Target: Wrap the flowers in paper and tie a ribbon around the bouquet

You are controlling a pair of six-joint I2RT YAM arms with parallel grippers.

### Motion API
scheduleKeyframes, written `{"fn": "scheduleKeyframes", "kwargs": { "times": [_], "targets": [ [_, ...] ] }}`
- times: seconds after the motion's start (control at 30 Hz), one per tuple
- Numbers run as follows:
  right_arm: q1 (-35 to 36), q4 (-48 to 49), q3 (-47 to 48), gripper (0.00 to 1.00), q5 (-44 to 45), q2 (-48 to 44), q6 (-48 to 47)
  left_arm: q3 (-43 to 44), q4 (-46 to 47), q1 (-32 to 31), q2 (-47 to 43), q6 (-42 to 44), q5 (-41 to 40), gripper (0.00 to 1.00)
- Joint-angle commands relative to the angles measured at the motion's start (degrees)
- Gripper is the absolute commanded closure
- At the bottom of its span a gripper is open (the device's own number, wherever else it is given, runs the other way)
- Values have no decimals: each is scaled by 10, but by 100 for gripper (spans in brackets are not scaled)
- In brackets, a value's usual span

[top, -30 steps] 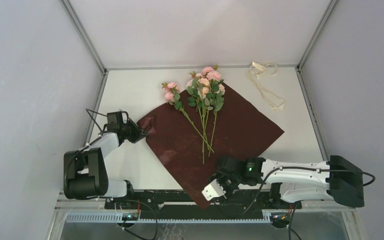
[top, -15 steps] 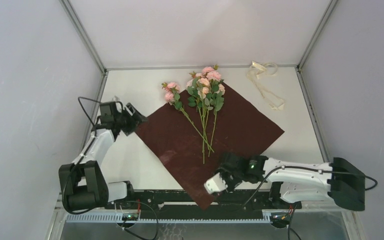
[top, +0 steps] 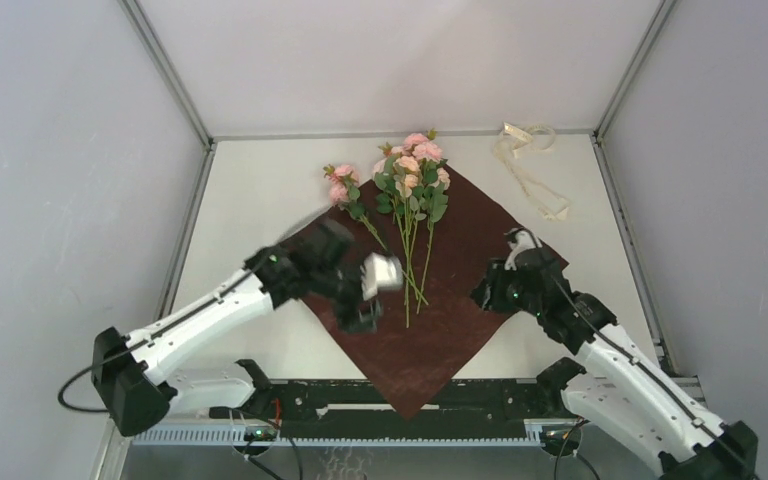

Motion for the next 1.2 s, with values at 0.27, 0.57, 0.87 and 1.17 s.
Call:
{"fn": "scheduleKeyframes", "kwargs": {
  "times": [0.27, 0.57, 0.87, 1.17],
  "targets": [
    [-92, -98, -62, 51, -46, 24, 202, -106, 80, -402, 24, 257, -179, 19],
    [-43, -84, -62, 52, -11, 47, 220, -141, 234, -489, 101, 260, -167, 21],
    [-38, -101, -29, 53, 15, 90, 186, -115, 151, -491, 168, 295, -118, 22],
    [-31, -112, -11, 54, 39, 99, 180, -102, 162, -491, 206, 284, -93, 27]
  ]
}}
